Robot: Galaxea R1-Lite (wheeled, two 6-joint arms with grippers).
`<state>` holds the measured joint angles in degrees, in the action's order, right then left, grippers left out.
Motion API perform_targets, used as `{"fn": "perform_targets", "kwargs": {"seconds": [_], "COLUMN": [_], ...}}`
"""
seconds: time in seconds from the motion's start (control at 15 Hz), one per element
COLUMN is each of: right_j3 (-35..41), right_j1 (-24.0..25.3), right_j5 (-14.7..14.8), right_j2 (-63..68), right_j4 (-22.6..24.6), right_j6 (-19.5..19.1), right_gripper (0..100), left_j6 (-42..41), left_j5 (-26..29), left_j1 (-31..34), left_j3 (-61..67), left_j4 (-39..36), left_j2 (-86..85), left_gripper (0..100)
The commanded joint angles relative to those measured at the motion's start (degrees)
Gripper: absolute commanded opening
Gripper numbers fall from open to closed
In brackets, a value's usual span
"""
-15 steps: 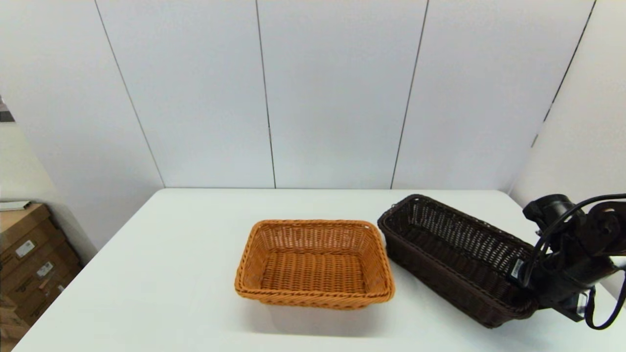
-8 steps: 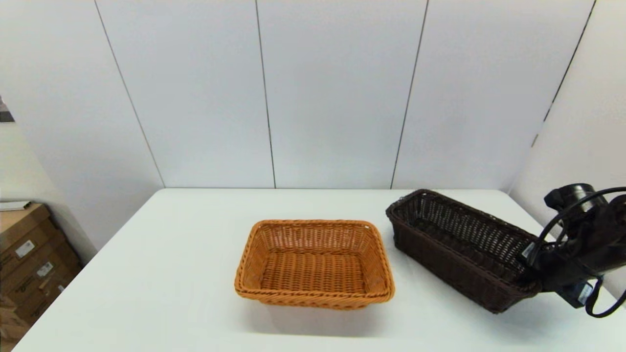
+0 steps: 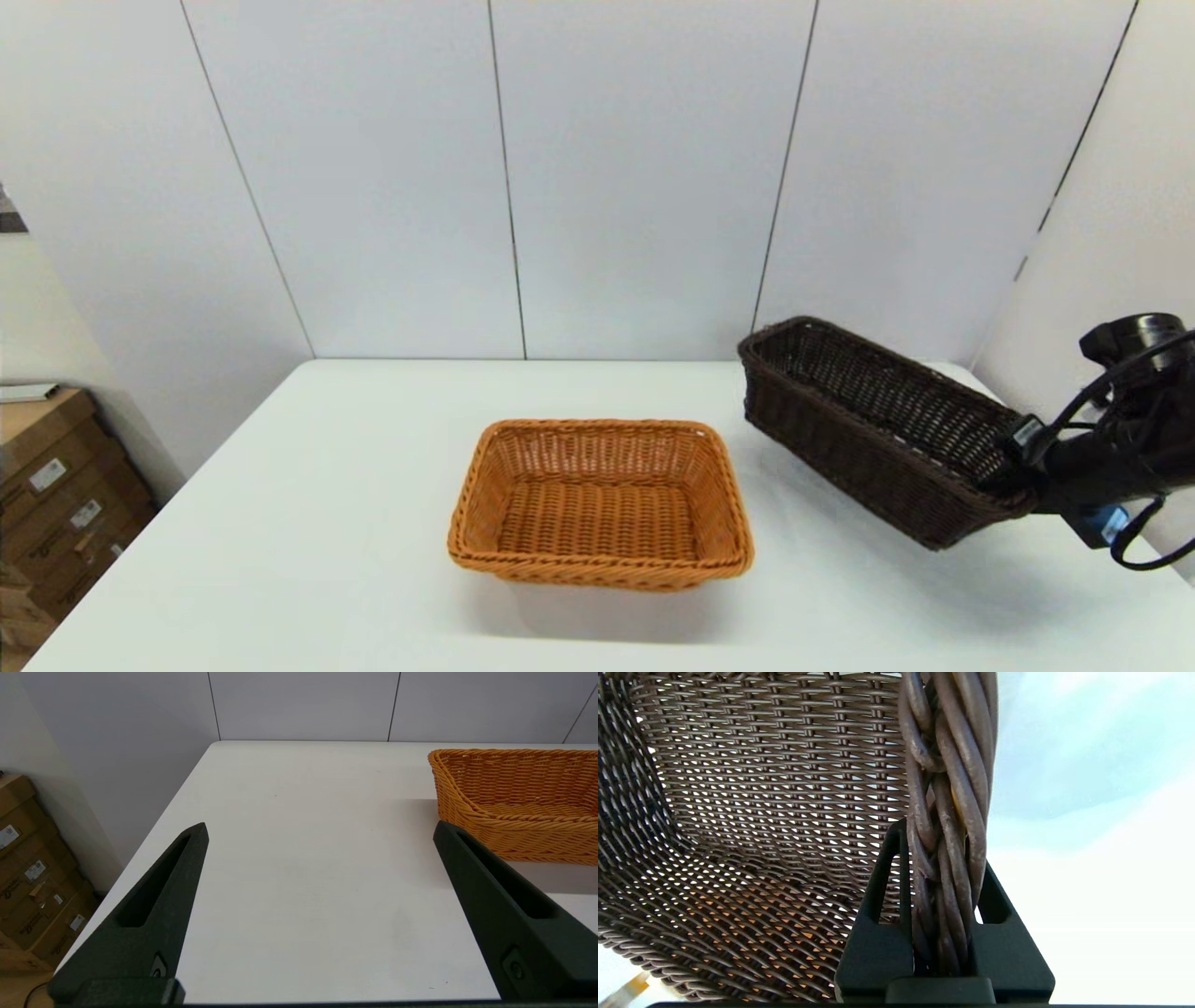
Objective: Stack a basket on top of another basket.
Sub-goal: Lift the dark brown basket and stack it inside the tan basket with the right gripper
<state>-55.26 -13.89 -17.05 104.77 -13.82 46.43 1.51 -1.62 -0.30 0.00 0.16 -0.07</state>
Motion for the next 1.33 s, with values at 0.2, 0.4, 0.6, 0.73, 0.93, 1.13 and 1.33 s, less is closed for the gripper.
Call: {"fn": "perform_targets", "kwargs": {"seconds": [0.2, 0.4, 0.6, 0.73, 0.93, 1.13, 1.33], "right_j3": [-1.3, -3.2, -6.9, -7.5, -11.1, -19.4, -29.3], "right_j1": [0.2, 1.4, 3.4, 6.1, 11.2, 16.6, 21.5], "right_j5": [-5.8, -7.9, -7.9, -7.9, -7.9, -7.9, -7.8], "right_j2": [-2.3, -4.8, -5.2, -5.4, -6.2, -4.9, -1.5], "right_j4": [0.0, -0.3, -7.1, -9.0, -14.5, -21.8, -30.2], "right_j6": [-0.6, -3.4, -8.1, -12.9, -18.5, -20.4, -22.3], "right_gripper": [0, 0, 0, 0, 0, 0, 0], "left_j6": [0.1, 0.1, 0.1, 0.1, 0.1, 0.1, 0.1], "left_j5": [0.0, 0.0, 0.0, 0.0, 0.0, 0.0, 0.0], "left_j1": [0.0, 0.0, 0.0, 0.0, 0.0, 0.0, 0.0], "left_j3": [0.0, 0.0, 0.0, 0.0, 0.0, 0.0, 0.0], "left_j4": [0.0, -0.1, -0.1, 0.0, 0.0, 0.0, 0.0], "left_j2": [0.0, 0.0, 0.0, 0.0, 0.0, 0.0, 0.0], "left_gripper": [100, 100, 100, 100, 100, 100, 100]}}
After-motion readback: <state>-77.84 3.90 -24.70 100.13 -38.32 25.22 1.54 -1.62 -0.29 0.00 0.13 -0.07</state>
